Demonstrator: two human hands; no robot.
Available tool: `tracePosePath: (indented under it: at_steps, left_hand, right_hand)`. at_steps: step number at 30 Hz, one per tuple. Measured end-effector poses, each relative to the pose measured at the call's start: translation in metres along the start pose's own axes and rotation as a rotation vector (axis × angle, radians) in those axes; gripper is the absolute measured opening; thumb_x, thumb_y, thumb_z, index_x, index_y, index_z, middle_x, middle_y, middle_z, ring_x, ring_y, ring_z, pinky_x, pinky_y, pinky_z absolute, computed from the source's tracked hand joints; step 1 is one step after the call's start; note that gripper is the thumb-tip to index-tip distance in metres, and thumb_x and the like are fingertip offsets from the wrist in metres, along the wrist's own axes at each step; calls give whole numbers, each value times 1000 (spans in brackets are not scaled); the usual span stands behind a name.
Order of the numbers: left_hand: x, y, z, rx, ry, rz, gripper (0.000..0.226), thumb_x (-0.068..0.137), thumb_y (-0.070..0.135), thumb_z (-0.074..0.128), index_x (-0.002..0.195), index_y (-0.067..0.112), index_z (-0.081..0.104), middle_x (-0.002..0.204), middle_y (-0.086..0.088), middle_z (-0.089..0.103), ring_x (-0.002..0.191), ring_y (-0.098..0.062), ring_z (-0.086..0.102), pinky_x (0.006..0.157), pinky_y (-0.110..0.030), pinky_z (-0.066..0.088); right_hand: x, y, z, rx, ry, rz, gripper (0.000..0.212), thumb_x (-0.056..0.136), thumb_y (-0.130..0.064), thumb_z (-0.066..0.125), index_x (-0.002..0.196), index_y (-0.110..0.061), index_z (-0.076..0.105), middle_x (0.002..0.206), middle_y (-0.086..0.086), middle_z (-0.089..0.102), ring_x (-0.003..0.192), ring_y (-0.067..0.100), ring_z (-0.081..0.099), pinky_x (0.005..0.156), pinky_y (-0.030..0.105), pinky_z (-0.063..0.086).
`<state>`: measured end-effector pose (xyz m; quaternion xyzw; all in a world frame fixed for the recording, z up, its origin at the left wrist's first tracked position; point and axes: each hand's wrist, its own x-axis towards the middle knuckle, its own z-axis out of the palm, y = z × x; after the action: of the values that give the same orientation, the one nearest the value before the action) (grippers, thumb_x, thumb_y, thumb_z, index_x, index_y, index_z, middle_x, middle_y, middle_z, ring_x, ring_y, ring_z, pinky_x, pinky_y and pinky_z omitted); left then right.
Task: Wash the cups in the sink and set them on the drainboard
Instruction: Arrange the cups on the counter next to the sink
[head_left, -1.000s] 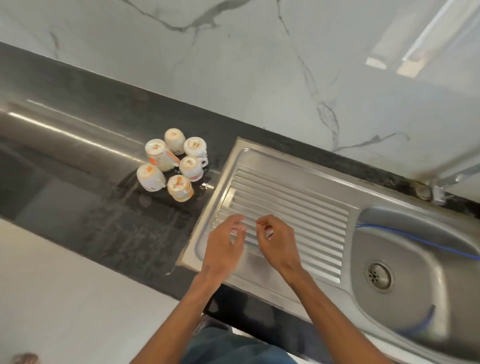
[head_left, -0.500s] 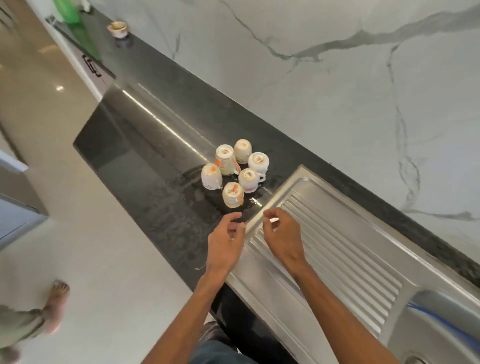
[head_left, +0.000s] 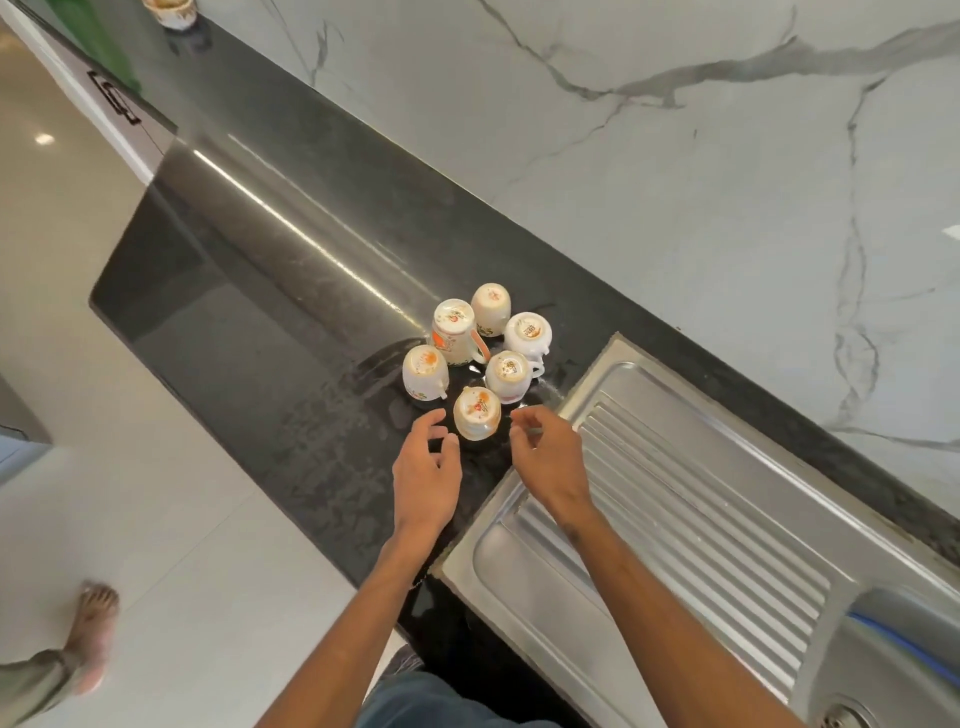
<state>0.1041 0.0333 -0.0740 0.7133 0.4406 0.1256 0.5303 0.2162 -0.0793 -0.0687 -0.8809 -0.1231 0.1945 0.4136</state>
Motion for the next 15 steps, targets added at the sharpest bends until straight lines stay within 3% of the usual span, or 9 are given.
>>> tracePosePath:
  at_steps: [2,4,8,15]
  left_hand:
    - [8,-2,3,-5,-12,4,38,109,22,50,147,25,53,133,3,64,86,-16,74,74,-13,55]
    - [13,-3,4,-25,-21,-2,41,111,17,45,151,21,51,140,2,61,80,-19,74,64,-7,50]
    - [20,-2,9,-39,-53,-18,44,111,13,43,154,21,48,148,1,57,90,-28,72,60,-6,50]
    - [20,-4,5,-30,-62,-6,40,111,17,43,149,22,55,140,3,63,86,-25,71,59,-7,50]
  right_hand:
    - [3,0,2,-18,-25,22,32,96,-22,68,128,-22,67,116,-6,69,98,7,66,88,24,55]
    - [5,1,6,-68,-76,22,47,91,-33,75,135,-24,62,119,-7,67,88,6,66,83,25,57]
    - [6,5,15,-84,-133,-10,73,79,-48,84,143,-27,55,127,-6,63,92,6,63,81,24,57]
    - [6,0,28,-16,-88,-19,73,72,-44,89,137,-31,57,127,-7,63,112,8,59,93,33,57]
